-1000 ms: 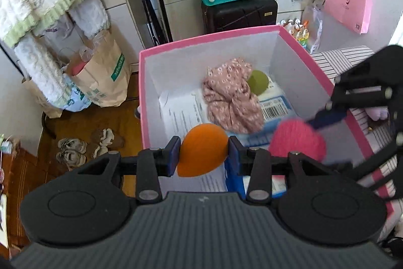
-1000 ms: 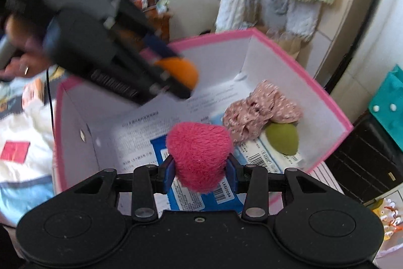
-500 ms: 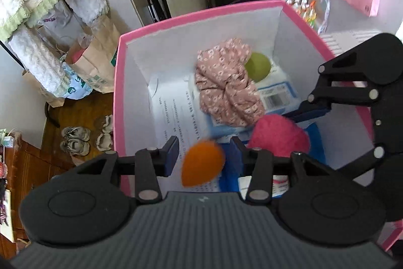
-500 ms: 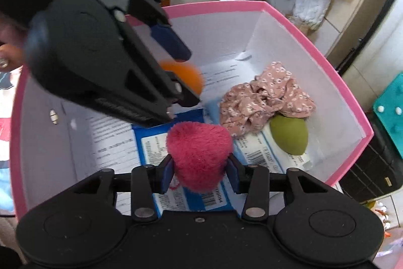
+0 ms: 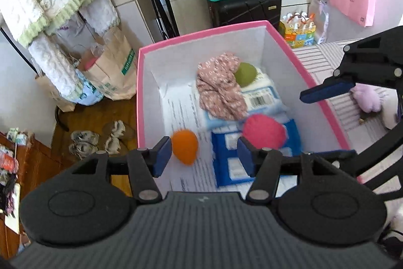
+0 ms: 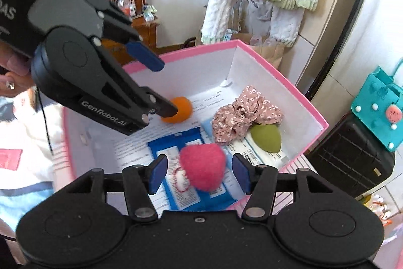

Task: Organize soft objects
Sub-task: 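Open both grippers to drop the orange sponge and pom-pom into the box, then withdraw both grippers from the box and move toward the white panda plush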

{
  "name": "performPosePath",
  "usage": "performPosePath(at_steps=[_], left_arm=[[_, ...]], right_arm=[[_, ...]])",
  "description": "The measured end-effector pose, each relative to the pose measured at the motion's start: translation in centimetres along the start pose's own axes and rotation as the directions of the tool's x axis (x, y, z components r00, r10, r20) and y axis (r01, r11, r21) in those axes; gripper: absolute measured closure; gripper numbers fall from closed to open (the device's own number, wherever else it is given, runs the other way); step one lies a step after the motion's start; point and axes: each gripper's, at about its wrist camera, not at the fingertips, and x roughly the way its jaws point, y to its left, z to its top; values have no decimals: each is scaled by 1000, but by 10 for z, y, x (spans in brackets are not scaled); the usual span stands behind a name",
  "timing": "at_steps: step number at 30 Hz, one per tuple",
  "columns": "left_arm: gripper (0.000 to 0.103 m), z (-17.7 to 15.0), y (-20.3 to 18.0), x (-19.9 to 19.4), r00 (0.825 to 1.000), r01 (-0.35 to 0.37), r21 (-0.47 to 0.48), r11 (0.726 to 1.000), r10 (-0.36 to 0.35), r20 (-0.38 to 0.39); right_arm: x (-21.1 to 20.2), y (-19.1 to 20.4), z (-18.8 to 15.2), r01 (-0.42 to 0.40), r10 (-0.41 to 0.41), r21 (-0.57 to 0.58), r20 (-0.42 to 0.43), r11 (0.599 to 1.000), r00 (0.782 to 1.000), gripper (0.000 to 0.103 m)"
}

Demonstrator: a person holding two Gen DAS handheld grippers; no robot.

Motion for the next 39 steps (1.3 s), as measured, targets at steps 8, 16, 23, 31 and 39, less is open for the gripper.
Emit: performPosePath(at_steps=[8, 16, 23, 31, 39], left_arm=[[43, -17, -5, -41, 999, 37, -28, 999, -37, -16], [39, -35, -15, -88, 999, 29, -21, 999, -28, 40], [35, -51, -37, -123, 996, 13, 20, 1000, -14, 84], [30, -69, -75, -154, 993, 12, 89, 996, -23, 119], [25, -94, -113, -168, 986, -22, 167, 986, -6, 165]], right_arm=[[-45, 16, -10, -23, 21, 33, 58, 999, 998, 38], [-93, 36, -24, -19, 17, 13, 139, 1000, 990, 34], [-127, 53, -37, -1, 3, -8, 193, 1000, 981, 33], [-161, 69, -53, 28, -19, -32, 241, 999, 970, 30], [-189, 73, -84, 50, -42, -21, 277, 999, 960, 24]])
